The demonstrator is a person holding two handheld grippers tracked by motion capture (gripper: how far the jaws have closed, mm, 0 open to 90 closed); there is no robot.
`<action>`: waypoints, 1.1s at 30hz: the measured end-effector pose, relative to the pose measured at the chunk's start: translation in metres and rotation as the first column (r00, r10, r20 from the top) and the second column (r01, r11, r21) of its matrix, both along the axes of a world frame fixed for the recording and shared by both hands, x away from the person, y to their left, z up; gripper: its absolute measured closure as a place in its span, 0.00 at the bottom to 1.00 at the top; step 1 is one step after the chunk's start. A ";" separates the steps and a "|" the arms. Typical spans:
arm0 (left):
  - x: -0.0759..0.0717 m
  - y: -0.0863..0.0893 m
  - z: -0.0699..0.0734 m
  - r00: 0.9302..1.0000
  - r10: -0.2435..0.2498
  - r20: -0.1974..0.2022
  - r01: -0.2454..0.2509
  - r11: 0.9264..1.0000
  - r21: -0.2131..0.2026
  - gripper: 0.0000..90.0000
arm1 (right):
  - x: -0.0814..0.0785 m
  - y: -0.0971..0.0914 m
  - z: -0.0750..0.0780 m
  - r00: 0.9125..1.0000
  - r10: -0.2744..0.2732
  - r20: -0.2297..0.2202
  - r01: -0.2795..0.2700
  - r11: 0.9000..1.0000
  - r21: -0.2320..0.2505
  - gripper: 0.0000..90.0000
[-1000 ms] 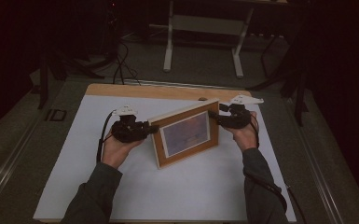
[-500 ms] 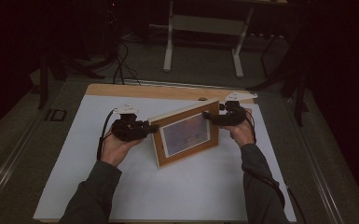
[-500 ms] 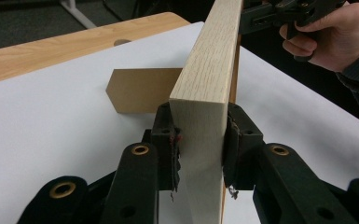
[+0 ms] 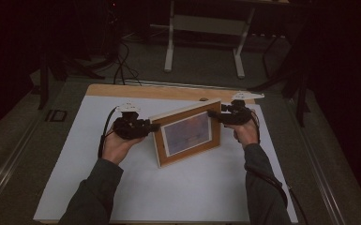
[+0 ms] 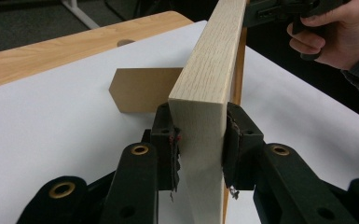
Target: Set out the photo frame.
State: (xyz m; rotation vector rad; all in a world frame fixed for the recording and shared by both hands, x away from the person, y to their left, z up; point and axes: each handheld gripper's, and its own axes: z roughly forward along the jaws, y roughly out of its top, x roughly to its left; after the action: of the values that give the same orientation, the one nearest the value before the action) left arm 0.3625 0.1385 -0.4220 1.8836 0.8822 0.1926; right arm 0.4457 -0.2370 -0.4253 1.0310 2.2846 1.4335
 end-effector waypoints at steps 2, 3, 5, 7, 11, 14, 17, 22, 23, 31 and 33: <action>0.001 0.000 0.000 1.000 -0.003 -0.002 0.003 1.000 0.002 0.78 | 0.000 -0.001 0.000 1.000 -0.005 -0.001 0.005 1.000 0.010 0.48; 0.002 0.000 0.000 1.000 -0.004 -0.003 0.004 1.000 0.002 0.78 | 0.000 -0.001 0.000 1.000 -0.008 -0.002 0.008 1.000 0.013 0.49; 0.002 0.000 0.001 1.000 0.000 -0.007 0.000 1.000 0.004 0.78 | -0.001 -0.002 0.000 1.000 -0.014 -0.005 0.014 1.000 0.012 0.50; 0.003 -0.001 0.001 1.000 0.005 -0.007 -0.005 1.000 0.011 0.77 | -0.001 -0.003 0.000 1.000 -0.015 -0.008 0.015 1.000 0.011 0.51; 0.005 -0.002 0.002 1.000 0.020 -0.007 -0.020 0.999 0.028 0.75 | -0.003 -0.006 0.000 1.000 -0.020 -0.016 0.021 1.000 0.016 0.55; 0.007 -0.003 0.002 1.000 0.029 -0.007 -0.028 0.999 0.030 0.75 | -0.004 -0.007 0.000 1.000 -0.023 -0.013 0.023 1.000 0.014 0.56; 0.010 -0.003 0.001 0.999 0.037 -0.005 -0.036 0.999 0.026 0.74 | -0.006 -0.008 0.000 0.999 -0.030 -0.013 0.030 1.000 0.010 0.58; 0.012 -0.004 0.001 0.999 0.052 0.015 -0.053 0.997 0.054 0.72 | -0.008 -0.009 0.000 0.999 -0.034 -0.015 0.034 0.999 0.005 0.61; 0.013 -0.004 0.001 0.998 0.056 0.017 -0.057 0.997 0.059 0.71 | -0.009 -0.009 0.000 0.999 -0.034 -0.016 0.034 0.999 0.005 0.62; 0.018 -0.004 0.000 0.998 0.067 0.017 -0.068 0.996 0.063 0.71 | -0.012 -0.009 0.001 0.999 -0.045 -0.020 0.044 0.999 -0.007 0.64; 0.018 -0.004 0.000 0.997 0.072 0.019 -0.073 0.995 0.063 0.71 | -0.012 -0.009 0.001 0.999 -0.048 -0.019 0.048 0.999 -0.009 0.65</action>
State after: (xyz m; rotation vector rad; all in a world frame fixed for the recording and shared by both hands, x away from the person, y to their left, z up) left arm 0.3810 0.1341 -0.4224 1.9077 0.9429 0.2837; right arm 0.4336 -0.2457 -0.4240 1.0939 2.2615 1.4004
